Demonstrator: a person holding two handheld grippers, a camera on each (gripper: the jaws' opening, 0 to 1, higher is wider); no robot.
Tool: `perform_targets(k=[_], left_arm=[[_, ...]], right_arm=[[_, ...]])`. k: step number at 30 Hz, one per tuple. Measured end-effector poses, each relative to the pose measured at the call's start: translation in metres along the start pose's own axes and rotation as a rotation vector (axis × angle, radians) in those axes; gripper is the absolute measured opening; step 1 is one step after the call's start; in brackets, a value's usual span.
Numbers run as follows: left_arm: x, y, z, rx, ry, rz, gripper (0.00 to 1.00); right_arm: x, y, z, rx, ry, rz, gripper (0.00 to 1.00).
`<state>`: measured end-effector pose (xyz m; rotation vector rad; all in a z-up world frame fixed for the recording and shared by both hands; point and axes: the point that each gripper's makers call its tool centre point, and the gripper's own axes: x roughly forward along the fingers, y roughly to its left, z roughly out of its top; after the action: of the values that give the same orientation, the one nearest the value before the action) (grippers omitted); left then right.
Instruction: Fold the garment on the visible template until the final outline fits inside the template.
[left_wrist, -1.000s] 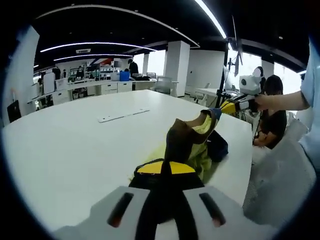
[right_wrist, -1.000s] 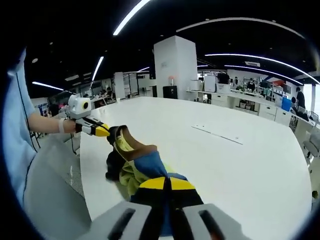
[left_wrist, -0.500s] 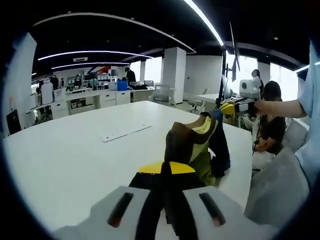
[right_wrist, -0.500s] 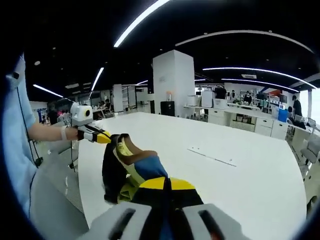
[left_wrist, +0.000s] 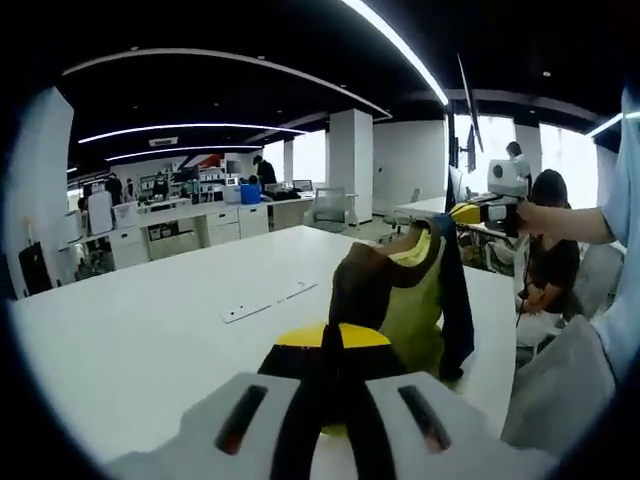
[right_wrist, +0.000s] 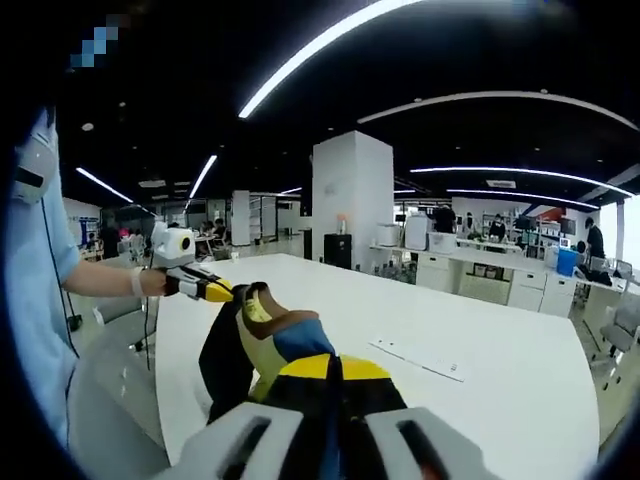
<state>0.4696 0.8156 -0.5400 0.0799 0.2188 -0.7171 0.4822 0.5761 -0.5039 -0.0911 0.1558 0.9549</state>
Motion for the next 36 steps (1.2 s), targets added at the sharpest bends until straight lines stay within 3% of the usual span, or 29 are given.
perform_targets(k=[13, 16, 23, 29, 36], left_arm=[[0.009, 0.021, 0.035, 0.008, -0.049, -0.004, 0.00], [0.016, 0.028, 0.043, -0.001, -0.066, -0.008, 0.00], [0.044, 0.052, 0.045, -0.029, -0.074, 0.005, 0.00], [0.077, 0.073, 0.030, -0.036, -0.050, -0.002, 0.00], [0.121, 0.102, -0.021, -0.077, 0.055, 0.039, 0.00]], right_arm=[[0.013, -0.021, 0.034, -0.002, -0.088, -0.013, 0.00], [0.017, -0.031, 0.043, -0.001, -0.113, -0.046, 0.00], [0.037, -0.054, 0.045, -0.008, -0.117, -0.066, 0.00], [0.065, -0.086, 0.026, 0.032, -0.081, -0.096, 0.00], [0.101, -0.118, -0.024, 0.013, 0.038, -0.121, 0.00]])
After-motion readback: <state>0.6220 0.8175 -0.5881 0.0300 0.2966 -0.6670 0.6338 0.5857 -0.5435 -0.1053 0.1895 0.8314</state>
